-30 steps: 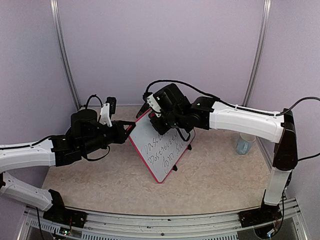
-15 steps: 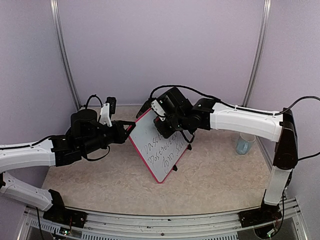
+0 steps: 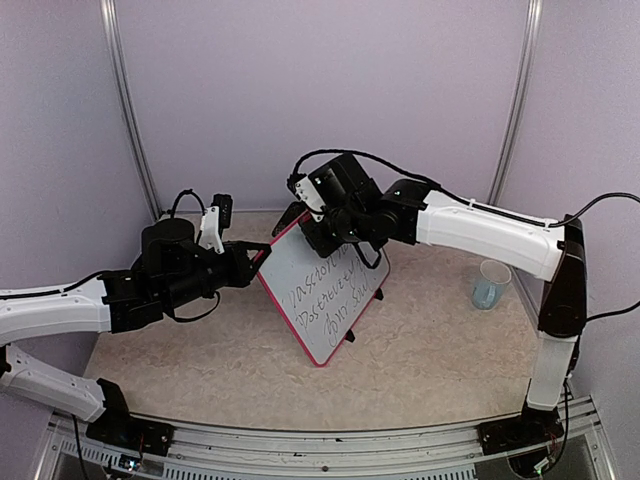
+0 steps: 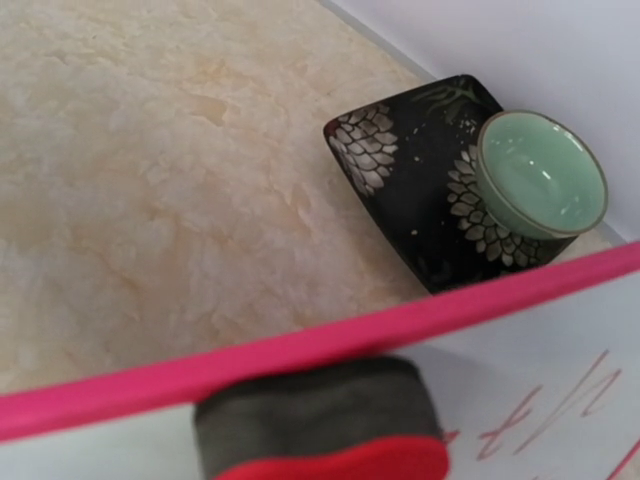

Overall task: Erase the whiteboard
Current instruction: Erase the whiteboard at the center of the board.

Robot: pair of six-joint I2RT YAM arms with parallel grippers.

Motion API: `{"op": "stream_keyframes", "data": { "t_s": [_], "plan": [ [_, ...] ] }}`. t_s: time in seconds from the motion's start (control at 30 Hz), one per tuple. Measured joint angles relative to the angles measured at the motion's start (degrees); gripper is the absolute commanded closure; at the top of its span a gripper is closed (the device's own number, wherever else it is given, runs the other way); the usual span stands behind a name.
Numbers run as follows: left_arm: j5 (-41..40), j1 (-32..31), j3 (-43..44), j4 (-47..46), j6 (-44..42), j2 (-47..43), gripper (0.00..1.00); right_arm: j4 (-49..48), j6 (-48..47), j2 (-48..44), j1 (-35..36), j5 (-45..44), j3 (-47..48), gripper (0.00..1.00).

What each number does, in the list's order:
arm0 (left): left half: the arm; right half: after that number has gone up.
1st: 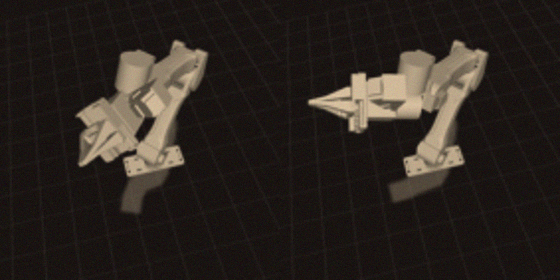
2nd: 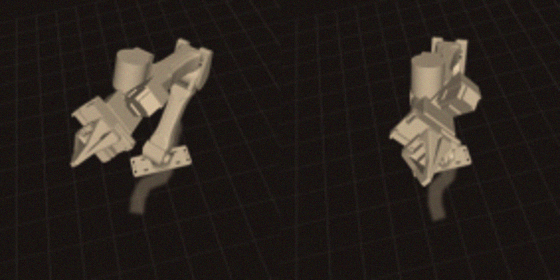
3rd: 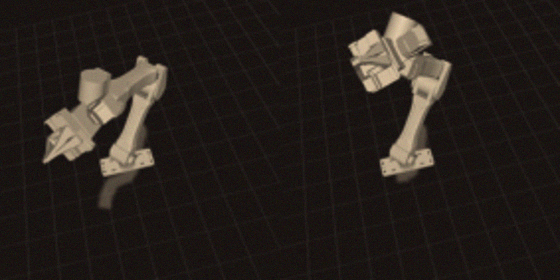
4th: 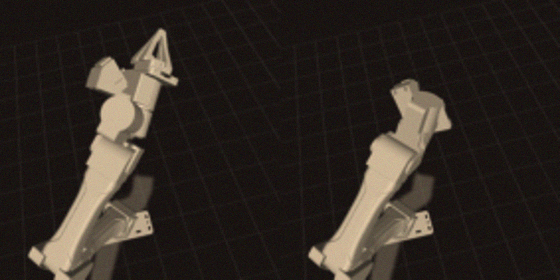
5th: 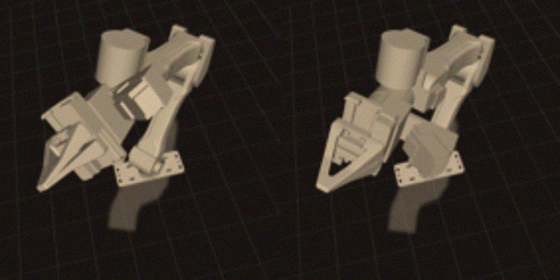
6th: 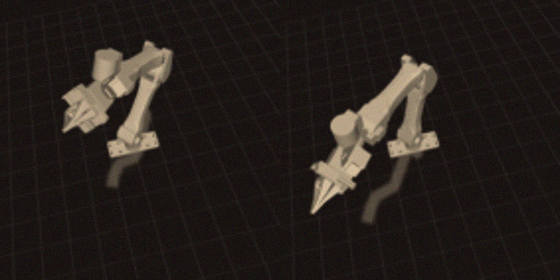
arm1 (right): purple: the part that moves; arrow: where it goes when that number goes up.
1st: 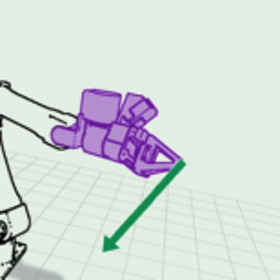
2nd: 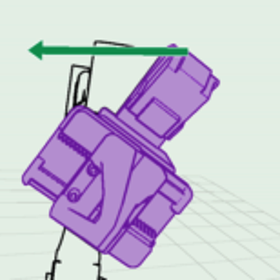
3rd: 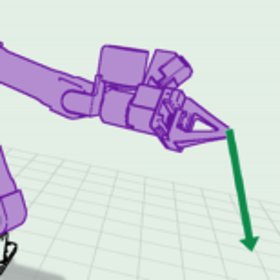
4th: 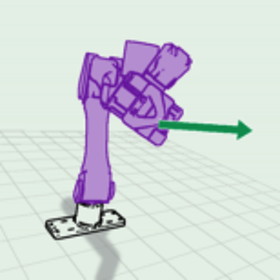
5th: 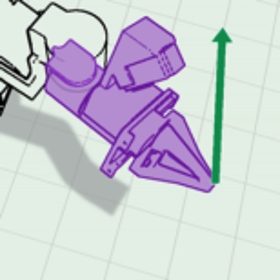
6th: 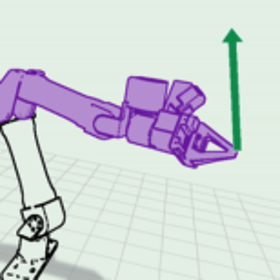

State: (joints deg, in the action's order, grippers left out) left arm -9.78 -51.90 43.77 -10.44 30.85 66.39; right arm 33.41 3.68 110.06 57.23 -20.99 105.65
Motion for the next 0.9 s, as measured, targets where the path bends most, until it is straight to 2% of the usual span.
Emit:
{"op": "stream_keyframes", "data": {
  "t_s": [0.3, 0.5, 0.6, 0.9],
  "plan": [
    [-0.24, 0.0, 0.0, 0.17, -0.02, 0.0, 1.0, -6.99, 1.16, -3.08, 0.0, -1.27, -10.23, 0.72],
    [-0.24, 0.0, 0.0, 0.17, -0.02, 0.0, 1.0, -7.32, 1.73, -3.5, 0.0, -1.73, -11.67, 0.72],
    [-0.11, 0.0, 0.0, 0.15, -0.02, 0.0, 1.0, -5.81, 1.68, -3.13, 0.0, -1.66, -10.29, 0.72],
    [-1.01, 0.0, 0.0, 0.37, 0.39, -0.04, 1.0, 2.47, -0.04, 2.21, -0.15, -1.73, 2.86, 0.72]
  ]
}}
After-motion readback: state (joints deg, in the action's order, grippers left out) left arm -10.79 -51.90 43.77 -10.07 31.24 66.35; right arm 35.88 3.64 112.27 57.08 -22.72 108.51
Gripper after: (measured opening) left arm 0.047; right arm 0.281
